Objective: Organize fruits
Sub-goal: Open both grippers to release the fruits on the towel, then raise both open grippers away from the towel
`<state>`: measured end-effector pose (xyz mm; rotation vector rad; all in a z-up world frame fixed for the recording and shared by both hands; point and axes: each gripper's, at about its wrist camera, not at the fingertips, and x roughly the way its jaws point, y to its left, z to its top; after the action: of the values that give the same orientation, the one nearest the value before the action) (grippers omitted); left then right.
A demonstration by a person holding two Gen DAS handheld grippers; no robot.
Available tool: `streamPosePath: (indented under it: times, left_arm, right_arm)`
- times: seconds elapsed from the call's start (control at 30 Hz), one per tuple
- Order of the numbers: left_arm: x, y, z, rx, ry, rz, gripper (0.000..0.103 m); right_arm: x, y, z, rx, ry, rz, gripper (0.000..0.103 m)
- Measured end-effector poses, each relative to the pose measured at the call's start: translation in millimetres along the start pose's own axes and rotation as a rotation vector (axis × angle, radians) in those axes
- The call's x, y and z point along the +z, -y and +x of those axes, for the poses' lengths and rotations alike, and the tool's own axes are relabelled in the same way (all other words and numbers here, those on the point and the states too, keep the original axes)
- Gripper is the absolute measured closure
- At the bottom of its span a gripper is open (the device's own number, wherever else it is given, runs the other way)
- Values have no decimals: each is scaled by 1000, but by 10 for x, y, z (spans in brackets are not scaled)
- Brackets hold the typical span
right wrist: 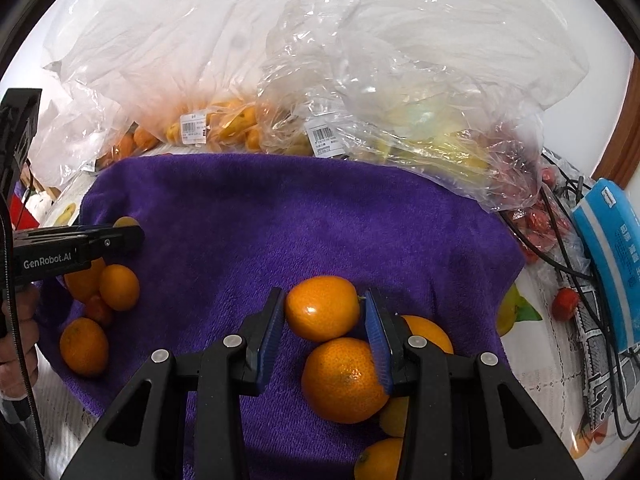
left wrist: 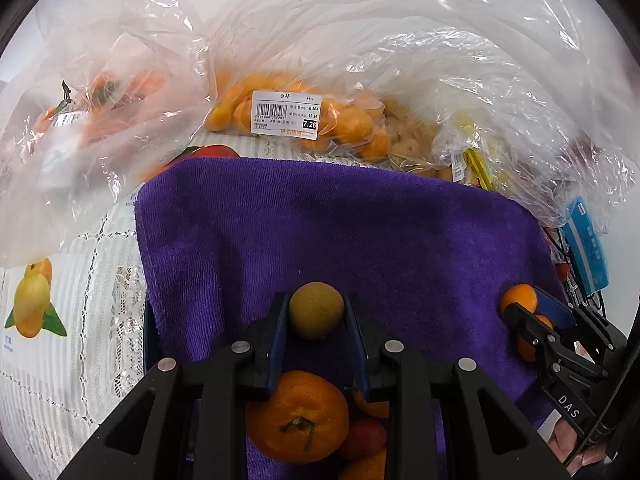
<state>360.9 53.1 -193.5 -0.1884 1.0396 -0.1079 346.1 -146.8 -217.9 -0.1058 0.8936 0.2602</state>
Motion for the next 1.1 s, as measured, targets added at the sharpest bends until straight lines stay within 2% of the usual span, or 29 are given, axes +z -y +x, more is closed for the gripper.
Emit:
streamPosePath:
  times: [0.17, 0.3, 0.33, 0.53, 0.83, 0.93, 1.1]
  left_arm:
    - [9, -69, -63, -22, -14, -16, 76]
    - [5, -56, -220, -30, 6, -16, 61]
    - [4, -47, -271, -30, 14, -10, 61]
    - [-52, 26, -683, -46, 60, 21, 56]
    - [-272, 155, -1458, -54, 152, 45, 44]
    - [-419, 233, -1742, -48, 192, 62, 43]
    - [-576, 343, -1982, -32, 229, 73, 39]
  right_arm:
    - [14, -33, -17, 6, -11, -4, 59]
    - [41, -36, -115, 8, 6, -2, 53]
    - [51, -40, -160, 3, 16, -6, 50]
    - [91, -51, -441, -7, 61, -12, 47]
    - [-63, -40, -1163, 11, 102, 45, 47]
    - [-114, -47, -1453, -35, 149, 79, 47]
    - [-192, -62, -1879, -44, 183, 108, 47]
